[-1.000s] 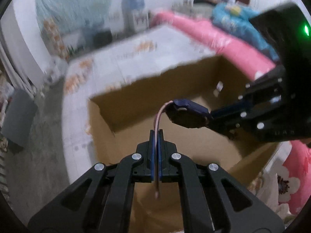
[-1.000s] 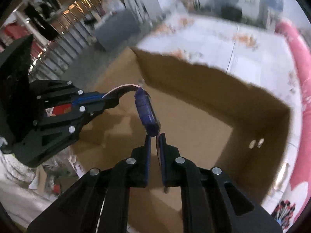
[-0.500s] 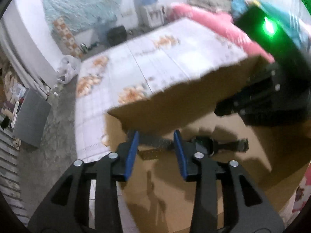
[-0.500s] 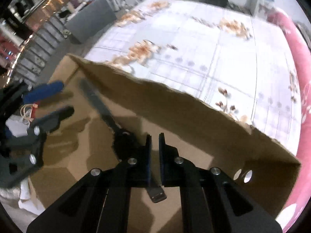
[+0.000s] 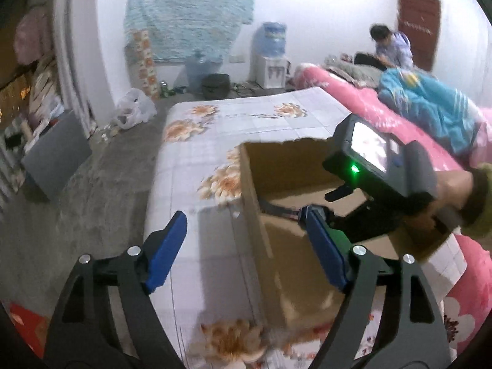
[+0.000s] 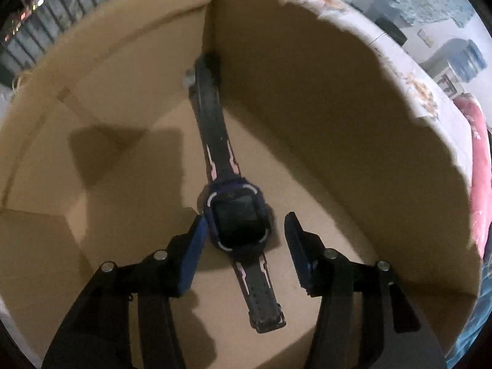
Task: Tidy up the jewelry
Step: 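Carry the smartwatch into the cardboard box and open the right gripper, then move the right gripper back to the multicolour bead bracelet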
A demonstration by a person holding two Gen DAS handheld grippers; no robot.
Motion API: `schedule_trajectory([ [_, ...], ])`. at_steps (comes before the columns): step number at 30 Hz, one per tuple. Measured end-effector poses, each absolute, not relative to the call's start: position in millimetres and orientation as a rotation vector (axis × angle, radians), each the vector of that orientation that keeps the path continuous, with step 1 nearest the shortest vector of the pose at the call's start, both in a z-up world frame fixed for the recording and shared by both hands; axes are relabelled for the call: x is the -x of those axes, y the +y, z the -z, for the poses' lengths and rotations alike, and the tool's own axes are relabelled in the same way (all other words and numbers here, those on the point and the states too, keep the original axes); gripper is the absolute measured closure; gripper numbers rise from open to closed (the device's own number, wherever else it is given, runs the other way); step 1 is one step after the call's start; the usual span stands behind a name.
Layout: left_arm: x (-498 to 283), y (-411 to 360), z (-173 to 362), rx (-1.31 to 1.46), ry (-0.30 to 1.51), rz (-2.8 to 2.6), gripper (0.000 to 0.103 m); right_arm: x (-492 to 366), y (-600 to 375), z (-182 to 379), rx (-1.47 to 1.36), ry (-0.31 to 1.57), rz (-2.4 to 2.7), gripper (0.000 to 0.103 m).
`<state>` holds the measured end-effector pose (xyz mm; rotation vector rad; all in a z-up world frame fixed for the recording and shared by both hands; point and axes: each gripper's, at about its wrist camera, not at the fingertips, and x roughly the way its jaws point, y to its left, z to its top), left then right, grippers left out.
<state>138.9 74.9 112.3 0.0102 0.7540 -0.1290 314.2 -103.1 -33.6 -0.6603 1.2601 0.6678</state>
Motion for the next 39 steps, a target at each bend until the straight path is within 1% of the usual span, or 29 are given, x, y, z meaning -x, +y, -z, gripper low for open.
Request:
schedule_trajectory([
  [1, -131, 80, -107, 0.013, 0.752, 0.113, 0.023, -315, -103, 36, 0.670, 1.260, -0.672, 0.059],
  [8, -87, 114, -69, 0.136, 0.764, 0.057, 0.023, -327, -123, 30, 0.779, 1.207, -0.640, 0.060],
  [14, -71, 123, -48, 0.128, 0.770, 0.027, 0.023, -340, -132, 27, 0.934, 1.128, -0.502, 0.060],
  [20, -62, 125, -38, 0.100, 0.770, 0.016, 0.023, -341, -137, 7, 0.950, 1.080, -0.426, 0.058],
  [23, -58, 123, -38, 0.080, 0.764, 0.007, 0.022, -342, -150, -18, 0.820, 1.106, -0.417, 0.058],
  [26, -48, 121, -37, 0.069, 0.762, 0.004, 0.022, -330, -163, -47, 0.684, 1.077, -0.438, 0.057],
  [28, -43, 120, -37, 0.062, 0.760, 0.006, 0.022, -308, -174, -84, 0.552, 0.987, -0.480, 0.055],
  [30, -38, 117, -38, 0.055, 0.759, 0.015, 0.022, -280, -187, -115, 0.446, 0.887, -0.514, 0.047],
  [33, -30, 110, -34, 0.052, 0.771, 0.033, 0.022, -212, -211, -158, 0.288, 0.741, -0.578, 0.044],
  [35, -27, 105, -29, 0.056, 0.785, 0.047, 0.022, -174, -222, -164, 0.207, 0.693, -0.614, 0.043],
  [37, -24, 96, -23, 0.054, 0.796, 0.052, 0.022, -143, -240, -157, 0.111, 0.698, -0.640, 0.043],
  [39, -23, 88, -17, 0.049, 0.804, 0.059, 0.022, -127, -253, -127, -0.028, 0.763, -0.669, 0.043],
])
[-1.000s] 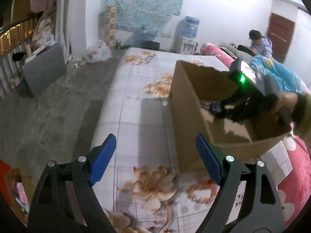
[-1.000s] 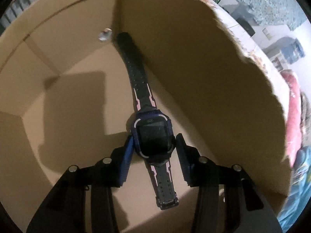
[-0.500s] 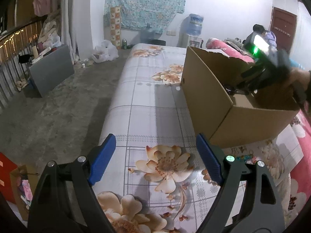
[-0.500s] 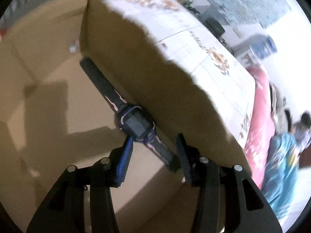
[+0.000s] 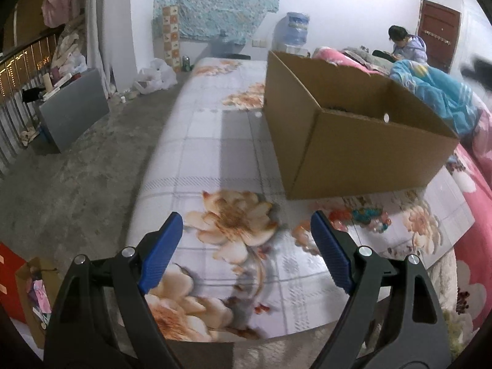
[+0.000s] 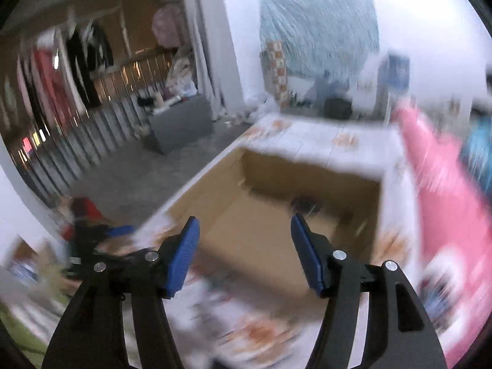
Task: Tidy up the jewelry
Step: 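Move the right gripper back to the multicolour bead bracelet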
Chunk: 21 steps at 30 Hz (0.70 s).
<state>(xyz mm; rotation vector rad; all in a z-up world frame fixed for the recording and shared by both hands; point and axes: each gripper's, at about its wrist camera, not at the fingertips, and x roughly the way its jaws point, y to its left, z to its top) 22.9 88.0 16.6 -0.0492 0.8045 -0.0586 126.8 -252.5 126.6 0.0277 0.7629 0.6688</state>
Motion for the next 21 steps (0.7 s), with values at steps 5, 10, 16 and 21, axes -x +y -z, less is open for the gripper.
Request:
schedule_trajectory([
  [5, -28, 66, 4, -0.005, 0.855, 0.098, 0.048, -109, -241, -23, -0.270, 1.000, -0.674, 0.056],
  [10, -39, 53, 14, -0.042, 0.902, 0.144, 0.062, -99, -201, 29, -0.355, 1.112, -0.708, 0.067],
  [16, -47, 44, 18, -0.038, 0.923, 0.164, 0.064, -95, -180, 22, -0.246, 1.065, -0.677, 0.067],
  [21, -46, 37, 19, -0.044, 0.919, 0.170, 0.064, -105, -186, 21, -0.136, 1.017, -0.574, 0.067],
])
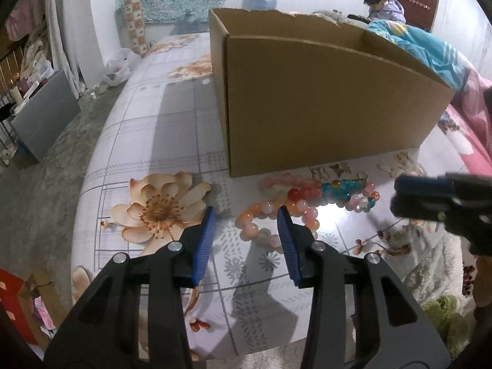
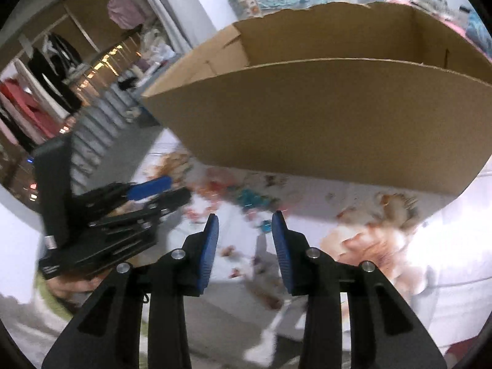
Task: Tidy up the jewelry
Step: 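Move the right gripper back to the multicolour bead bracelet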
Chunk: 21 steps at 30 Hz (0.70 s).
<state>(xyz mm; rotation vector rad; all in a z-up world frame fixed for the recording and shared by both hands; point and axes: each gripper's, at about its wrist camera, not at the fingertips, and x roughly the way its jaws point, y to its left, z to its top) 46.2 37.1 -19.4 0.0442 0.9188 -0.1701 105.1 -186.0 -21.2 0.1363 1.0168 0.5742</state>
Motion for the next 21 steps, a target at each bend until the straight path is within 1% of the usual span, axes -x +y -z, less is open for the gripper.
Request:
schedule_trajectory([
  [7, -45, 31, 24, -0.068, 0.905, 0.151, 0.064, -120, -181, 29, -0.048, 1.005, -0.535, 0.067],
  [10, -45, 30, 28, -0.086, 0.905, 0.144, 0.064, -126, -173, 29, 0.005, 0.999, -0.540, 0.073],
  [14, -45, 28, 28, -0.102, 0.896, 0.141, 0.064, -128, -168, 32, 0.061, 1.005, -0.545, 0.078],
  [21, -44, 28, 29, -0.099, 0.887, 0.142, 0.064, -127, -166, 30, 0.119, 1.013, -0.562, 0.081],
])
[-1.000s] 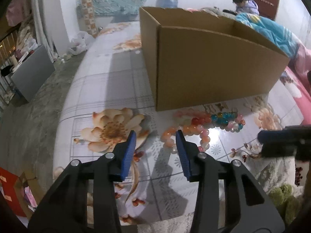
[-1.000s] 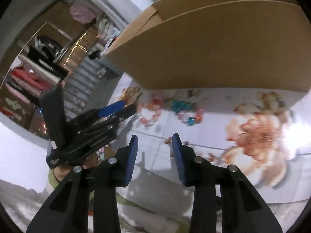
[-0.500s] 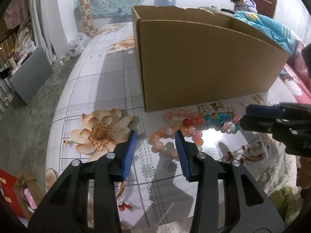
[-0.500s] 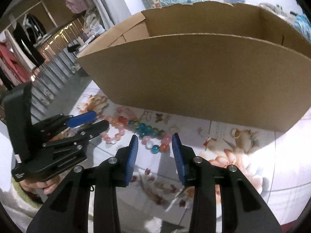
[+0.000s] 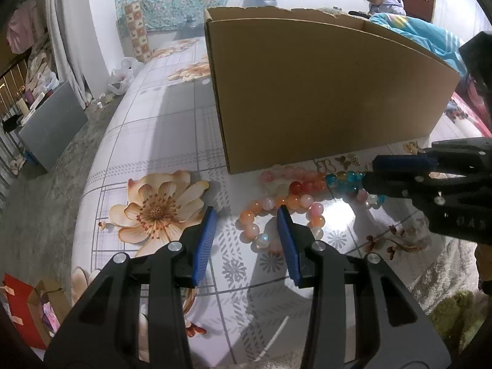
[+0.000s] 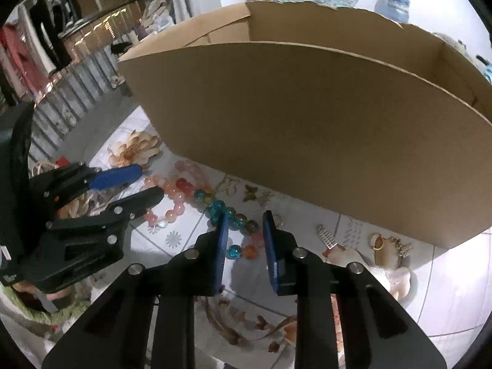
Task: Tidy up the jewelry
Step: 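Move the right gripper back to the multicolour bead bracelet, then grasp the multicolour teal bead bracelet with the right gripper and lift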
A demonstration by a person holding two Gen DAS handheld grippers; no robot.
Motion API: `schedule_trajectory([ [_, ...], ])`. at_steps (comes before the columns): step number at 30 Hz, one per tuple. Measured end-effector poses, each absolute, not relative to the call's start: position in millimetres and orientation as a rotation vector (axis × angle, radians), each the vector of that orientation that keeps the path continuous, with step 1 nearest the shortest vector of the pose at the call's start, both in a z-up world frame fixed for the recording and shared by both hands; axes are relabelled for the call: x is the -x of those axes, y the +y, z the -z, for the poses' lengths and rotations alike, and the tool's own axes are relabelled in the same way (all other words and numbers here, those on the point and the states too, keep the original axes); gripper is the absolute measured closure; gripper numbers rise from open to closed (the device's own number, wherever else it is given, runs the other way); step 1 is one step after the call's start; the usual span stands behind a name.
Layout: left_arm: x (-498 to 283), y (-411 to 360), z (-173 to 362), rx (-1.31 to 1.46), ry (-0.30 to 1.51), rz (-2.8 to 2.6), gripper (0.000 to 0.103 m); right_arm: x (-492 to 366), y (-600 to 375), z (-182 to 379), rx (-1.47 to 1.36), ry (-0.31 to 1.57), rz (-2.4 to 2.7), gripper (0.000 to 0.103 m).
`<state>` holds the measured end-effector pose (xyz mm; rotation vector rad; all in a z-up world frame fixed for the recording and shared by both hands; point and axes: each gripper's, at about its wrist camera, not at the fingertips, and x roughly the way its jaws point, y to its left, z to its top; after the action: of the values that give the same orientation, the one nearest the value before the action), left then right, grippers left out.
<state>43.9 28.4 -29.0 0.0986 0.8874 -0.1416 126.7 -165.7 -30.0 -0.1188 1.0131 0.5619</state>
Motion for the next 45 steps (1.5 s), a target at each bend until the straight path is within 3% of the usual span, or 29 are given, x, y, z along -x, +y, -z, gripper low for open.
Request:
schedule_trajectory([
  [14, -42, 28, 29, -0.095, 0.877, 0.142, 0.064, -131, -173, 36, -0.012, 1.136, -0.682, 0.083],
  [26, -42, 27, 29, -0.093, 0.873, 0.142, 0.064, -126, -163, 39, -0.018, 1.139, -0.725, 0.083],
  [29, -42, 26, 28, -0.091, 0.869, 0.141, 0.064, -125, -162, 39, -0.013, 1.139, -0.718, 0.093],
  [45, -25, 11, 12, -0.124, 0.770, 0.314, 0.064, -131, -187, 3, -0.159, 1.058, -0.730, 0.093],
])
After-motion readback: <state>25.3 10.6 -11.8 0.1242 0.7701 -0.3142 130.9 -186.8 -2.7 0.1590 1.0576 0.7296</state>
